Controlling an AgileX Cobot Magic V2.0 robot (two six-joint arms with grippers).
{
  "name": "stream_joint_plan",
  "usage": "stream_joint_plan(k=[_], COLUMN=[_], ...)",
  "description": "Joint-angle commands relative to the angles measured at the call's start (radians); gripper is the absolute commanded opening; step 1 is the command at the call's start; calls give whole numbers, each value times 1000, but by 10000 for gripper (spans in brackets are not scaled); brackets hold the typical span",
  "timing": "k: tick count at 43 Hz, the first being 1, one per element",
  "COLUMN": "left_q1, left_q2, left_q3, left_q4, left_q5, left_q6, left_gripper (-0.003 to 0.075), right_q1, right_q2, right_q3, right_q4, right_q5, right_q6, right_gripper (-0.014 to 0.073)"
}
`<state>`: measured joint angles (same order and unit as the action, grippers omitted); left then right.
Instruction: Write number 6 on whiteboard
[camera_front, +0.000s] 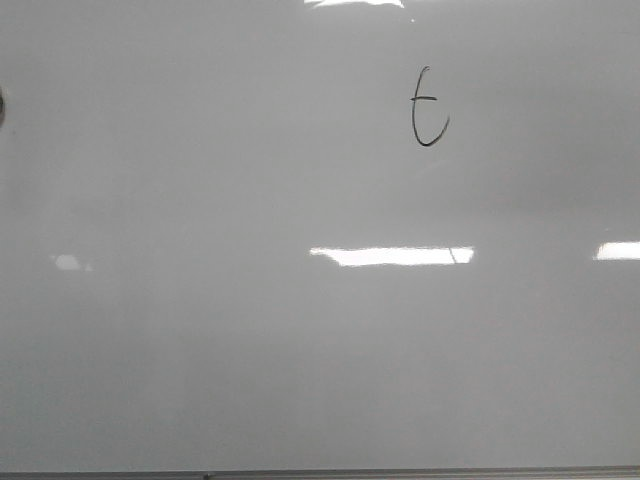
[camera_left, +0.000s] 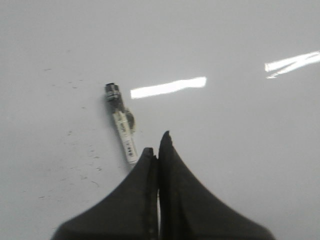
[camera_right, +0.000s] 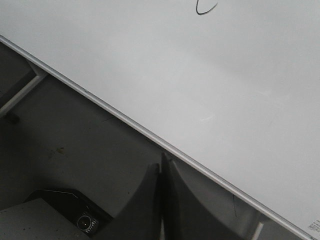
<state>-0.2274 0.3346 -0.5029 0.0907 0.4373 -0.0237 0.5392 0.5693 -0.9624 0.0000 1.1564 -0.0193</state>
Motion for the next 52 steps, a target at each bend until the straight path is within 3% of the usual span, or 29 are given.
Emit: stream_joint_plan(k=[1,9,20,52], left_q1=[82,202,233,233], left_q2=[-90,-257,-357,-355], left_q3=[117,363,512,511], left_q4=[-28,-101,-106,-106], left_q5=[-216,-362,-510,-510], left_q6=[-4,-4,-4,-4], left_gripper=[-20,-20,-20,-20], right_q1=[-5,-5,-5,-5], right_q2=[2,2,2,2], right_q3=[-32,-32,-32,-32], right_q4=[0,0,0,0], right_q5=[-64,-64,-64,-62], right_q6=[-2,-2,-2,-2], right_gripper=[-67,-67,-67,-67])
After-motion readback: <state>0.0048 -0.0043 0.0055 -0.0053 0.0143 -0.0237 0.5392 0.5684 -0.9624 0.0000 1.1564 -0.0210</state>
